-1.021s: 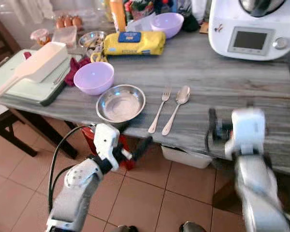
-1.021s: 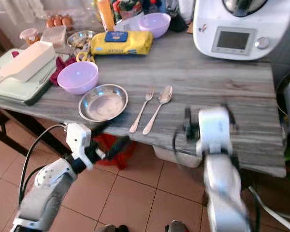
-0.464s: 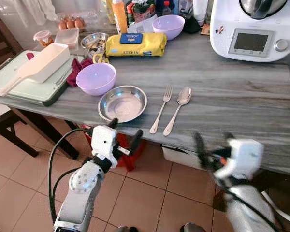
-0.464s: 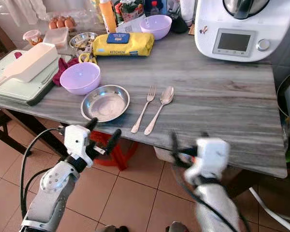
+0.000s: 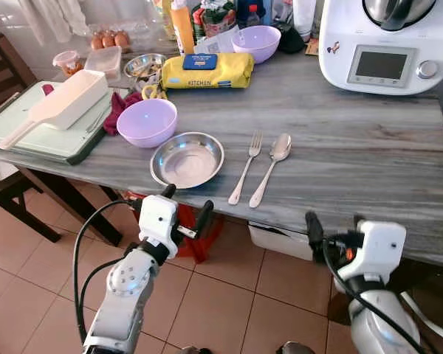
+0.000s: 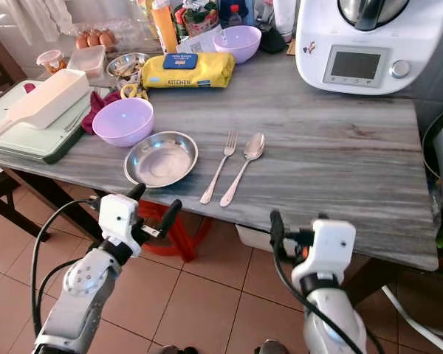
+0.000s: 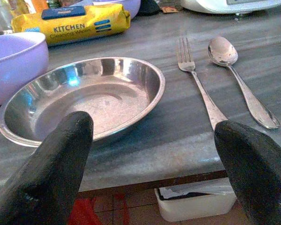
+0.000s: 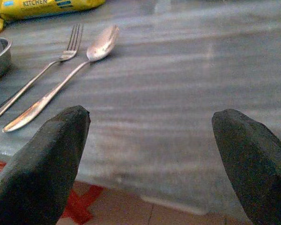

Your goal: Setting the table

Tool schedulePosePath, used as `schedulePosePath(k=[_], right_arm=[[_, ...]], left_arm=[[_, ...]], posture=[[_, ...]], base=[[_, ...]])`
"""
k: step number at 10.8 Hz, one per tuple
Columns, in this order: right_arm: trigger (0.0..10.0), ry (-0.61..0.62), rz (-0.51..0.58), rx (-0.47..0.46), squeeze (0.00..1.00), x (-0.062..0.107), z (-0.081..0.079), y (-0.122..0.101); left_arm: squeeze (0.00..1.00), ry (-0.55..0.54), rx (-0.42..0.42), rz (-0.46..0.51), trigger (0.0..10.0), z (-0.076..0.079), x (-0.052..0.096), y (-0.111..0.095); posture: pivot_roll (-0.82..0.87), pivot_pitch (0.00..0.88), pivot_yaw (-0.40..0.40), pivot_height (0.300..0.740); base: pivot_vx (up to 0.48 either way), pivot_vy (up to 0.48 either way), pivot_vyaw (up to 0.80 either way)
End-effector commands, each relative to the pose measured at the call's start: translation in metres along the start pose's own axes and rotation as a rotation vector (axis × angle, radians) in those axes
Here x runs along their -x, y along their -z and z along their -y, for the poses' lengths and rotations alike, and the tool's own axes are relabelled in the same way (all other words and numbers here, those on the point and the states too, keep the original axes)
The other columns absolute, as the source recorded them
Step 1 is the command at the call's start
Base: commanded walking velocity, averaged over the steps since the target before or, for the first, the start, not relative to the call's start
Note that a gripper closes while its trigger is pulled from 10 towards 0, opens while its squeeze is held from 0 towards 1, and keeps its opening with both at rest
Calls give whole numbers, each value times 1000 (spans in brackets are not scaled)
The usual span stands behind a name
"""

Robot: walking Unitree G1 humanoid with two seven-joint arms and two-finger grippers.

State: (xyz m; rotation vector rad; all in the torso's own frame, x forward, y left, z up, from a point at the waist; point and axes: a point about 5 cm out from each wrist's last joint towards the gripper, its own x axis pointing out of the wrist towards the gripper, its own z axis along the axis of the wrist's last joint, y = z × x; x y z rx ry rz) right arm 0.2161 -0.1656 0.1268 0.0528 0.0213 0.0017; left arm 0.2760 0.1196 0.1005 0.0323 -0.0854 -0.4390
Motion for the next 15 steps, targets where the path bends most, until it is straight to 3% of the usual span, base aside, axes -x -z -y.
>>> schedulePosePath(k=[1,2,4,6,8,11,15], right_arm=[[10000,-14,-4,20,0,0,-3,2],[10000,-36,-35,0,0,0,-6,6],[10000,-68,2,-44,0,-4,-11,0],[10000,-71,3,-38,0,-6,-10,-2],[10000,-77,2,-44,0,-10,-11,-2],[10000,-85,13,-49,0,-16,-12,-2],[10000,-93,30,-39,0,-23,-14,-3]], left_arm=[[0,-14,-17,-12,10000,-3,2,2],[0,1,-13,-11,10000,-1,1,3],[0,-3,-11,-9,10000,-2,0,4],[0,-41,-11,-37,10000,-7,0,6],[0,-58,-11,-40,10000,-8,-2,7],[0,-116,-77,-48,10000,-11,-8,7],[0,-119,-91,-61,10000,-10,-12,9]], posture=[[-139,105,150,740],[-138,103,149,740],[-132,91,144,740],[-128,90,142,740],[-128,82,140,740],[-122,64,135,740],[-119,48,138,740]], base=[[0,0,0],[0,0,0],[0,0,0],[0,0,0],[0,0,-800],[0,0,-742],[0,0,0]])
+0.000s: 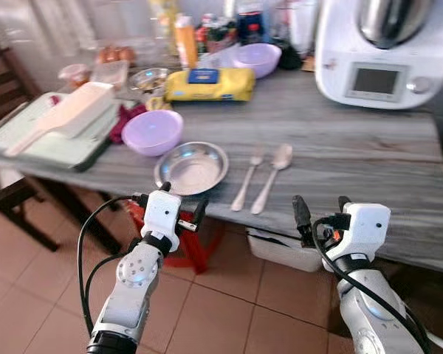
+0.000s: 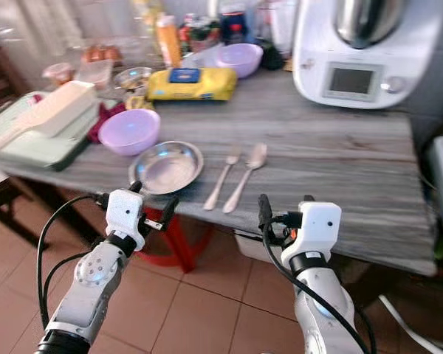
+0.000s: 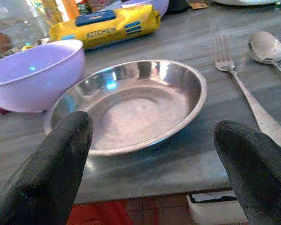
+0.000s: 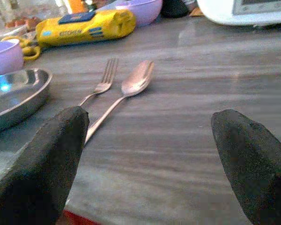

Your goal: Setting the table

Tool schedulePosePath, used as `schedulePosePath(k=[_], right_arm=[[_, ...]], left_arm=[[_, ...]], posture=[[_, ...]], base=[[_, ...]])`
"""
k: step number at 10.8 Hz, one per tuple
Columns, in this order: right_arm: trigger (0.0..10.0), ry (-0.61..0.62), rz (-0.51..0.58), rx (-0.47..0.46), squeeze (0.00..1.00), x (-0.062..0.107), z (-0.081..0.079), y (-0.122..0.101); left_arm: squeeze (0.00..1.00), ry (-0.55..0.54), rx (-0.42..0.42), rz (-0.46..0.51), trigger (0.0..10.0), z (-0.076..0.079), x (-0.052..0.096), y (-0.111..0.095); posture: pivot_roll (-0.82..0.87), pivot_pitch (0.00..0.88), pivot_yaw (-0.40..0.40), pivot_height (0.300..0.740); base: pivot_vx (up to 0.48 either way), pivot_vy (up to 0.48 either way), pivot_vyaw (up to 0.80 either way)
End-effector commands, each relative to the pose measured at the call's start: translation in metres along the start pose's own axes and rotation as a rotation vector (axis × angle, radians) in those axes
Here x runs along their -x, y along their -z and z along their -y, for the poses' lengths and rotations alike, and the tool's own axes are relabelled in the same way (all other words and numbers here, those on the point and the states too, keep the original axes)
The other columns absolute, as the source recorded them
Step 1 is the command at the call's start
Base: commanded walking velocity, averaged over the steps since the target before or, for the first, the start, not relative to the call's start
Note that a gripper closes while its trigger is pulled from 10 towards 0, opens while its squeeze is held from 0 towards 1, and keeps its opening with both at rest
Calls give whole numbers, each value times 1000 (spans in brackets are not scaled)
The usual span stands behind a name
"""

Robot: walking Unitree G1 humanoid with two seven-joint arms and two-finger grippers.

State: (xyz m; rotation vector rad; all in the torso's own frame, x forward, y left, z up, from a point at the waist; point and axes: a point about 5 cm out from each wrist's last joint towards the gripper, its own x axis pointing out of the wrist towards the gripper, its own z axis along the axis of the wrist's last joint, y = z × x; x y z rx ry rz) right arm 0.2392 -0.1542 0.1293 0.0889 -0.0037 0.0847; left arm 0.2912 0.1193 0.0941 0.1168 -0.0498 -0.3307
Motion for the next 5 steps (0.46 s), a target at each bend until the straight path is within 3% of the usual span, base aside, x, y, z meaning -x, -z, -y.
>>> schedulePosePath(k=[1,3,5], right_arm=[[10000,-16,2,-2,0,-2,-4,0],[10000,-65,-9,26,0,-20,-8,-5],[10000,-41,-54,128,0,-36,-3,-4]], left_arm=[[0,-5,-14,-1,10000,-3,0,1],[0,16,-13,3,10000,0,-2,1],[0,64,17,-3,10000,4,0,1]], posture=[[-120,48,140,740],[-128,55,146,740],[-124,69,144,740]], base=[[0,0,0],[0,0,0],[0,0,0]])
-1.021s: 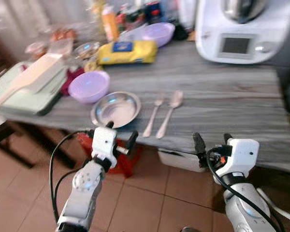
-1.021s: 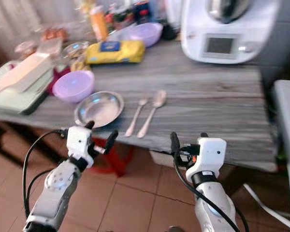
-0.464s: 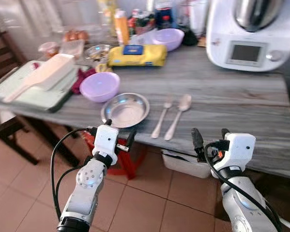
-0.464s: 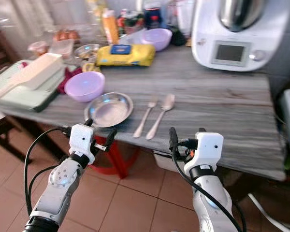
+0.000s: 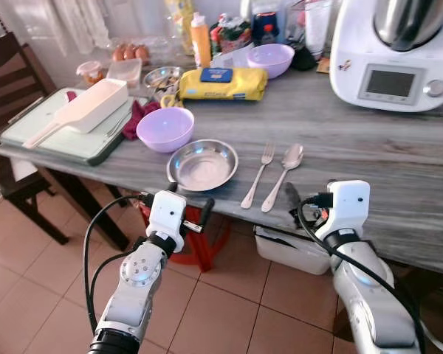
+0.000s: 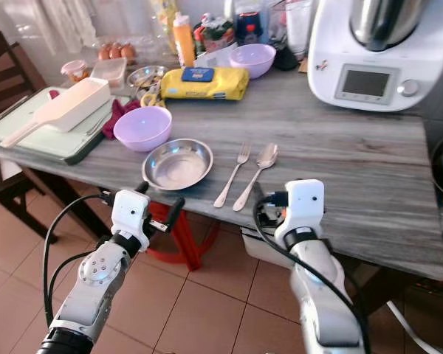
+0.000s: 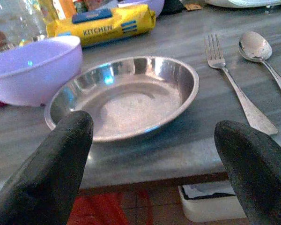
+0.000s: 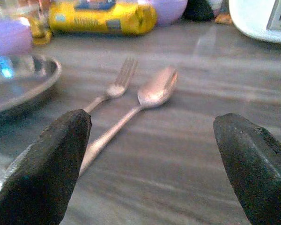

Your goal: Setting the table

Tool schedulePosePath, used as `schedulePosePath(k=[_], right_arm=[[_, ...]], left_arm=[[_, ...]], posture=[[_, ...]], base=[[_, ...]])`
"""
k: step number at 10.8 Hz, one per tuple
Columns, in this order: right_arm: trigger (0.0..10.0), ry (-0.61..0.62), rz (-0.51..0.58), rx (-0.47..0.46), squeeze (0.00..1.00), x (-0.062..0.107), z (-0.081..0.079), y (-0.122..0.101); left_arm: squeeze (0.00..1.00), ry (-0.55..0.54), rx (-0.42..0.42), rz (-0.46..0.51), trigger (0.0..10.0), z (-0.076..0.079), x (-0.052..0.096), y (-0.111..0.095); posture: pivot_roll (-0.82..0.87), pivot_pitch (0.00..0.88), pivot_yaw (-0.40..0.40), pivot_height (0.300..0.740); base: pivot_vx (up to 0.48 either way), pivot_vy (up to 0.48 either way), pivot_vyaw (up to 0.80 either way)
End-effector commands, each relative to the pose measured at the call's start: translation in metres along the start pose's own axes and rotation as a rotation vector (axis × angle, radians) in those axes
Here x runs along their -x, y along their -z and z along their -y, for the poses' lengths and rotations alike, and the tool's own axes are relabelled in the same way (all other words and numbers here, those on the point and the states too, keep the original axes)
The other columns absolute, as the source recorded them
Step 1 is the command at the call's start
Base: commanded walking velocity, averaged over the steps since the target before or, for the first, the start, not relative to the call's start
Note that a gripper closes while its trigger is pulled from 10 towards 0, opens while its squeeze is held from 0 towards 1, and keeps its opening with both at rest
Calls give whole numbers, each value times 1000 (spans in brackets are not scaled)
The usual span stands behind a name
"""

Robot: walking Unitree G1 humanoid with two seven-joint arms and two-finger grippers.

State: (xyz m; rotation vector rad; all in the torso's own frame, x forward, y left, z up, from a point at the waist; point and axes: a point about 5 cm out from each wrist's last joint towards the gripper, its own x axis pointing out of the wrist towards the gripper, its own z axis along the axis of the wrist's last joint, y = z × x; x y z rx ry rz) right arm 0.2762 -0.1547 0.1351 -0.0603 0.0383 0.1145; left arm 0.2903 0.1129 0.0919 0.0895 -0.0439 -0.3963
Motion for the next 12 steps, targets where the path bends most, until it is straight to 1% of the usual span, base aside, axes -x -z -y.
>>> schedulePosePath(k=[1,3,4,5,7,10,12], right_arm=[[10000,-23,-14,25,0,-10,-5,-2],[10000,-21,-45,46,0,-19,-6,-1],[10000,-35,-50,61,0,-28,-14,-4],[10000,-46,-42,41,0,-31,-20,-8],[10000,-76,-86,51,0,-37,-32,-6],[10000,-92,-130,53,0,-40,-38,-2],[10000,-75,-160,58,0,-37,-35,2]], left_arm=[[0,9,8,-11,10000,-4,4,1],[0,29,12,-16,10000,-1,6,2],[0,41,14,-18,10000,0,6,1],[0,49,17,-20,10000,0,6,1],[0,82,32,-25,10000,3,7,2],[0,115,38,-35,10000,5,10,3],[0,120,43,-36,10000,6,10,3]], posture=[[-119,79,146,740],[-113,83,147,740],[-111,85,150,740],[-110,84,152,740],[-108,83,150,740],[-104,84,147,740],[-105,84,147,740]], base=[[0,0,0],[0,0,0],[0,0,0],[0,0,0],[0,0,0],[0,0,0],[0,0,0]])
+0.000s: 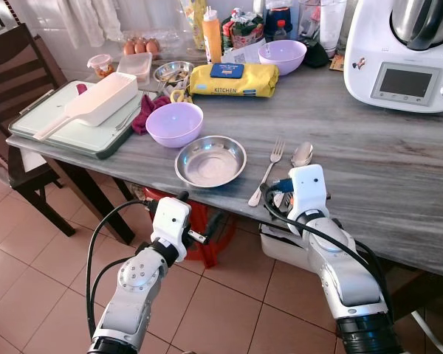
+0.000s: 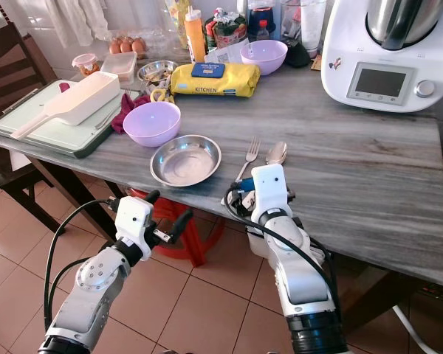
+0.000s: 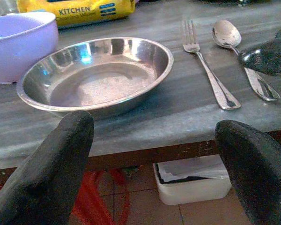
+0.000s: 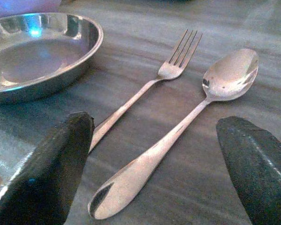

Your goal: Setting the table

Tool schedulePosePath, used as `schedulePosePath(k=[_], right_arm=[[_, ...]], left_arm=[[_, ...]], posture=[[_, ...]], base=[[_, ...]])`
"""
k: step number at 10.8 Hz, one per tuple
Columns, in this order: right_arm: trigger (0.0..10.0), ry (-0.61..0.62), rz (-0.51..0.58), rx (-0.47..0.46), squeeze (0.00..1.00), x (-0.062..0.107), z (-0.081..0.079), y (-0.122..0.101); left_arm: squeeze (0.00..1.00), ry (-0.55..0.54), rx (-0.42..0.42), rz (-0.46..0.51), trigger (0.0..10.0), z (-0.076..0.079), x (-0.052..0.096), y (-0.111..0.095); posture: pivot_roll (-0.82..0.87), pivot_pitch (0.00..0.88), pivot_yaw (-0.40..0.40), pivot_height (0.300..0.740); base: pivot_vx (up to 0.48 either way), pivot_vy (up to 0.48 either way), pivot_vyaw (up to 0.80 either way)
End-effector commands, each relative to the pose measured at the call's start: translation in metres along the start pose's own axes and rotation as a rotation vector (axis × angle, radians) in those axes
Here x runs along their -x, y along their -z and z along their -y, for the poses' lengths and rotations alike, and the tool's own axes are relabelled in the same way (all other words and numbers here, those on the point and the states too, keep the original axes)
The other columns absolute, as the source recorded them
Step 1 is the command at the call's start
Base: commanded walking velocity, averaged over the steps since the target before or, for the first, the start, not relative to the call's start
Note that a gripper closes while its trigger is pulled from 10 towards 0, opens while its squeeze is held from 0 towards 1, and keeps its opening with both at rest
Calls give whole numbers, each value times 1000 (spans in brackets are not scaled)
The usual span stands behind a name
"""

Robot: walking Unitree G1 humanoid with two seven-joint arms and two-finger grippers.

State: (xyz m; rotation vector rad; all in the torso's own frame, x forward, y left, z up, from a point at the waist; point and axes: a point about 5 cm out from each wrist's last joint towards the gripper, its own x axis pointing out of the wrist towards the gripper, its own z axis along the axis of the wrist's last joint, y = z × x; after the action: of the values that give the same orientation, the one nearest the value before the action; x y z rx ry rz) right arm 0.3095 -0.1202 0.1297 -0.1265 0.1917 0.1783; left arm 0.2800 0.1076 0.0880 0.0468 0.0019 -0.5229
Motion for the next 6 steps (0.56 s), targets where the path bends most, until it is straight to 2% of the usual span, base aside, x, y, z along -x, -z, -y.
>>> schedulePosePath(k=[1,6], right_arm=[[10000,2,-30,-2,0,1,-1,5],[10000,11,-107,-18,0,3,1,21]], left_arm=[[0,-1,-7,-8,10000,-2,3,0],[0,13,-10,-13,10000,-2,3,0]], posture=[[-106,86,149,740],[-105,87,155,740]], base=[[0,0,0],[0,0,0]])
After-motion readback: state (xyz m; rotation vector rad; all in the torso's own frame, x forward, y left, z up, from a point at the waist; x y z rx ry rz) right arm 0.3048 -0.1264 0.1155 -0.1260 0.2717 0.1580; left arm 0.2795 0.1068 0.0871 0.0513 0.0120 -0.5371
